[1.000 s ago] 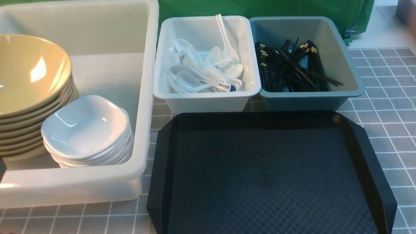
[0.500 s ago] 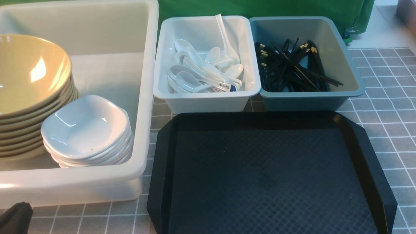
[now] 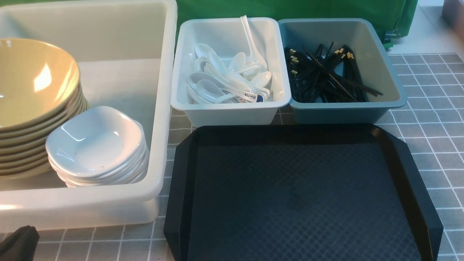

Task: On grey table put chopsticks spoon bowls plates into blue grey white boxes.

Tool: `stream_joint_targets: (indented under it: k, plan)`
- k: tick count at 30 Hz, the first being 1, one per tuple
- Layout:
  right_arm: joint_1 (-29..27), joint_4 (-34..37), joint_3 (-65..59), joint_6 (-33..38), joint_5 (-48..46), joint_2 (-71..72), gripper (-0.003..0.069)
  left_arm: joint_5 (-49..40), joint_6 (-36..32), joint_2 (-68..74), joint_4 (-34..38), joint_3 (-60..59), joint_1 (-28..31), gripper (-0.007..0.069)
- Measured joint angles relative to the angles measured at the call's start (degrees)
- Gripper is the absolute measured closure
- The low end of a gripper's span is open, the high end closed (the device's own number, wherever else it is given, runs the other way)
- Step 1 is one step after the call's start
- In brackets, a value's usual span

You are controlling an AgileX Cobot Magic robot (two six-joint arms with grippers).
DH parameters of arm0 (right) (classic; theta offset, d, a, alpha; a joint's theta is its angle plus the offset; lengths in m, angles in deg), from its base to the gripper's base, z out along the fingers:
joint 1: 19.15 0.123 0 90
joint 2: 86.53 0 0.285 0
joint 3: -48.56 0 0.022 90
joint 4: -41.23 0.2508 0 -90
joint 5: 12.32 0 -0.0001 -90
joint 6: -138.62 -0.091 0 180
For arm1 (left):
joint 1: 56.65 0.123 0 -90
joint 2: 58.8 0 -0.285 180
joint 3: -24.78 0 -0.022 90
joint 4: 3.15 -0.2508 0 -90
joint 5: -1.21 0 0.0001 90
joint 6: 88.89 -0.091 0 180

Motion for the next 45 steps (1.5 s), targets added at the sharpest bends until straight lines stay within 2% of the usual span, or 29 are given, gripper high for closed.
stream_joint_targets:
  k: [45]
  plan:
    - [0.0,0.0,0.0,0.0,0.0,0.0,0.0561,0.0,0.0,0.0,0.2,0.0,0.0,0.0636]
